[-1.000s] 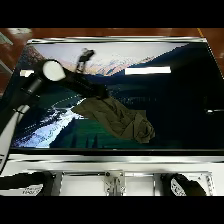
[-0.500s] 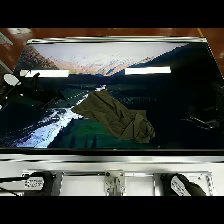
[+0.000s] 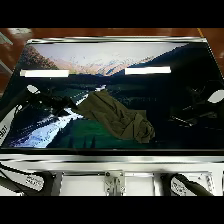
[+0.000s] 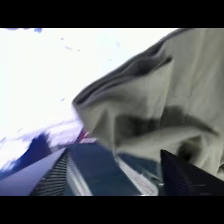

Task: Fold the shirts.

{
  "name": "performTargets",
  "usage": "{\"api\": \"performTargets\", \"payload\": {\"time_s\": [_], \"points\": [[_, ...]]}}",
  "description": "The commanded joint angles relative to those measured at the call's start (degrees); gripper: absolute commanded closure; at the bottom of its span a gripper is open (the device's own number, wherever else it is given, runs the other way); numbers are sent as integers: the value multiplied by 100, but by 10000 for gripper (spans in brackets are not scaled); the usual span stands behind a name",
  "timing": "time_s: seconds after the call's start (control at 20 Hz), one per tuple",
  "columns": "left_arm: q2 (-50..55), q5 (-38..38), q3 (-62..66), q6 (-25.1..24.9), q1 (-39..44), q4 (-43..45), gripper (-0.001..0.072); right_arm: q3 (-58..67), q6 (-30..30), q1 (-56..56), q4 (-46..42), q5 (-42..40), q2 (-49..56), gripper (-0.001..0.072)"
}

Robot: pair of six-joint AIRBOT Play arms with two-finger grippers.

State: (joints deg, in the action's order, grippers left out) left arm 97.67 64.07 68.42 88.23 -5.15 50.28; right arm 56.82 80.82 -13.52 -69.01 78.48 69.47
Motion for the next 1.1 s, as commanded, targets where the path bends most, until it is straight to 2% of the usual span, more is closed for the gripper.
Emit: {"api": "performTargets", "payload": {"time_s": [0.0, 0.1, 0.15, 0.2, 0.25, 0.3, 0.35, 0.65, 0.7, 0.8, 0.95, 1.05], "points": [[326, -197, -13, -57, 125, -361, 108, -15, 13, 352, -2, -98, 229, 32], [407, -354, -13, -55, 142, -570, 202, -17, -11, 525, 0, -22, 310, 30], [407, -433, -11, -61, 142, -667, 281, -33, -46, 616, 2, 13, 330, 28], [404, -444, 4, -74, 142, -708, 438, -87, -105, 726, 22, 9, 354, 22], [404, -393, 35, -197, 144, -708, 559, -164, -175, 826, 59, -17, 369, 22], [400, -321, 61, -330, 144, -708, 649, -278, -208, 933, 120, -116, 382, 22], [378, -264, 76, -426, 146, -706, 670, -385, -205, 1027, 219, -260, 415, 22], [-111, -251, 83, -780, 151, -702, 671, -557, -192, 1856, 1248, -1421, 1189, 25], [-229, -258, 83, -833, 149, -702, 671, -557, -179, 2017, 1419, -1558, 1357, 106], [-529, -256, 85, -940, 136, -682, 671, -551, -184, 2232, 1445, -1703, 1484, 634], [-1373, -234, 271, -955, 125, 42, 673, -221, -651, 2262, 1172, -1532, 966, 647], [-2216, -203, 710, -946, 125, 605, 673, 369, -658, 2262, 243, -1355, 236, 647]]}}
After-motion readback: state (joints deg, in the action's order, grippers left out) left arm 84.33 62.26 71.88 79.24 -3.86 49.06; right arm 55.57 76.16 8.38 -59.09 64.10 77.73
